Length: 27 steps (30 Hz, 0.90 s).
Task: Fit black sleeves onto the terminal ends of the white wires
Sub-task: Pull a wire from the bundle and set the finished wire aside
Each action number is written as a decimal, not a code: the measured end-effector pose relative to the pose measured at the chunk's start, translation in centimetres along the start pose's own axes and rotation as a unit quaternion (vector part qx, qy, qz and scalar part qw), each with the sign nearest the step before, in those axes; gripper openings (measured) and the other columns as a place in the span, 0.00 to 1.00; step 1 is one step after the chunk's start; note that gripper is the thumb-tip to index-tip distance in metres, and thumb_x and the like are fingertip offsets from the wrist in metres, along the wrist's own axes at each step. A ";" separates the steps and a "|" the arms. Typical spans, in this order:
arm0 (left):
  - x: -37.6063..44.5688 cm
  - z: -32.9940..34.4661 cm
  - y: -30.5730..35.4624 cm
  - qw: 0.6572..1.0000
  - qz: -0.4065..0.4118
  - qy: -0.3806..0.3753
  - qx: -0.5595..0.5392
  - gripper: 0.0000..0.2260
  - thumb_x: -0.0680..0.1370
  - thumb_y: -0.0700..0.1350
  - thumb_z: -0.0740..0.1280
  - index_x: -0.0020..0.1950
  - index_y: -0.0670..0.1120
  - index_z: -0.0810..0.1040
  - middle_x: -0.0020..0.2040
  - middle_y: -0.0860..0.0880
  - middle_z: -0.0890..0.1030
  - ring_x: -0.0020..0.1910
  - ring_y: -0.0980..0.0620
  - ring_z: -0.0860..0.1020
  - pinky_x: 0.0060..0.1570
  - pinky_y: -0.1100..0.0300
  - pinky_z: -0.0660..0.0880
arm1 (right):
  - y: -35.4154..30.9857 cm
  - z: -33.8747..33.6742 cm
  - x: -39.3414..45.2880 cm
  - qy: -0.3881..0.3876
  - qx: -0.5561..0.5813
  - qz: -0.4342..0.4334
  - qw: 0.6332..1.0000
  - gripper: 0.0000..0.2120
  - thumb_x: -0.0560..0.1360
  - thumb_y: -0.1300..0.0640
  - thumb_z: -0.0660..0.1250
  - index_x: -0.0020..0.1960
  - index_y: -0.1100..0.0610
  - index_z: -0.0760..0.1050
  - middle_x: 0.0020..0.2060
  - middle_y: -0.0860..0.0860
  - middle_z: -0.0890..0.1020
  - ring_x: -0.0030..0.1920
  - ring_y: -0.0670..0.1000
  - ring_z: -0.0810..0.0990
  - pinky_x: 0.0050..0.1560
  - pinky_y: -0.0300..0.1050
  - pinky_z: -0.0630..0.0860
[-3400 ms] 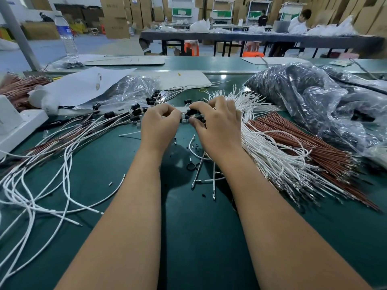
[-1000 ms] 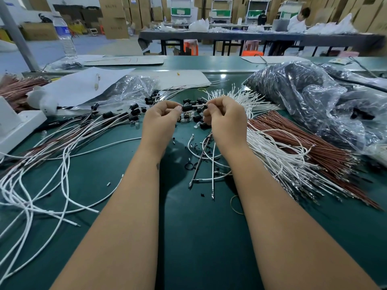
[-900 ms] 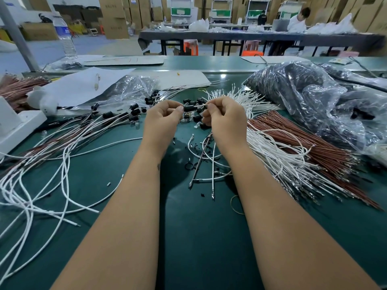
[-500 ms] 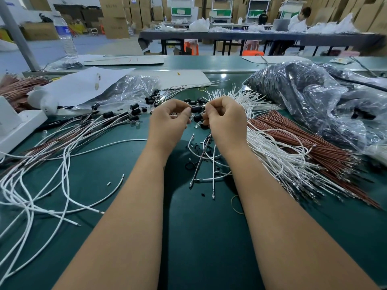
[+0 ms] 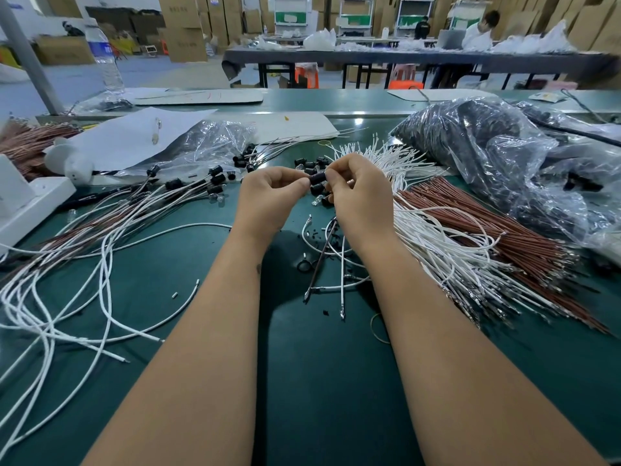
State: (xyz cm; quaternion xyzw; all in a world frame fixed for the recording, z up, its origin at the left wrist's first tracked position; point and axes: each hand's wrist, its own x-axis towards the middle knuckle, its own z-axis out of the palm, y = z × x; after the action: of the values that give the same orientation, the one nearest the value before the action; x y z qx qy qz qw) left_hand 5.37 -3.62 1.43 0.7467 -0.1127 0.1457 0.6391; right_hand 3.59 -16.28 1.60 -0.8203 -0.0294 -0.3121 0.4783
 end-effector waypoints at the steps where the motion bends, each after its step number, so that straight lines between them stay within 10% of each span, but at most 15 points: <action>1: 0.0 0.0 0.0 1.000 -0.003 0.001 -0.003 0.02 0.75 0.38 0.70 0.44 0.43 0.82 0.29 0.56 0.78 0.25 0.66 0.73 0.29 0.75 0.67 | 0.0 0.0 0.0 0.002 -0.006 -0.009 1.000 0.05 0.78 0.58 0.66 0.44 0.53 0.76 0.33 0.41 0.76 0.36 0.42 0.75 0.38 0.42 0.73; 14: -0.1 -0.2 0.3 0.999 -0.013 -0.020 -0.043 0.02 0.74 0.35 0.71 0.45 0.37 0.81 0.23 0.58 0.77 0.22 0.64 0.72 0.27 0.75 0.66 | 0.1 -0.2 0.2 -0.013 0.042 0.014 0.999 0.11 0.77 0.60 0.67 0.40 0.46 0.74 0.37 0.48 0.81 0.39 0.54 0.82 0.44 0.57 0.79; 27: -0.2 0.1 0.5 0.997 -0.002 -0.011 -0.078 0.05 0.74 0.36 0.71 0.49 0.37 0.81 0.23 0.58 0.77 0.22 0.65 0.71 0.26 0.76 0.66 | -0.4 0.0 0.0 -0.051 0.201 0.062 0.976 0.08 0.80 0.61 0.62 0.44 0.55 0.77 0.32 0.51 0.81 0.31 0.46 0.79 0.31 0.35 0.74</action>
State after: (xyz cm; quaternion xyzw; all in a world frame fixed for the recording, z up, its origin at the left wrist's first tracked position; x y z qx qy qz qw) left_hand 5.03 -3.82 1.85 0.6965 -0.1296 0.1269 0.6942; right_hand 3.39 -16.04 1.92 -0.7223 -0.0652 -0.2275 0.6498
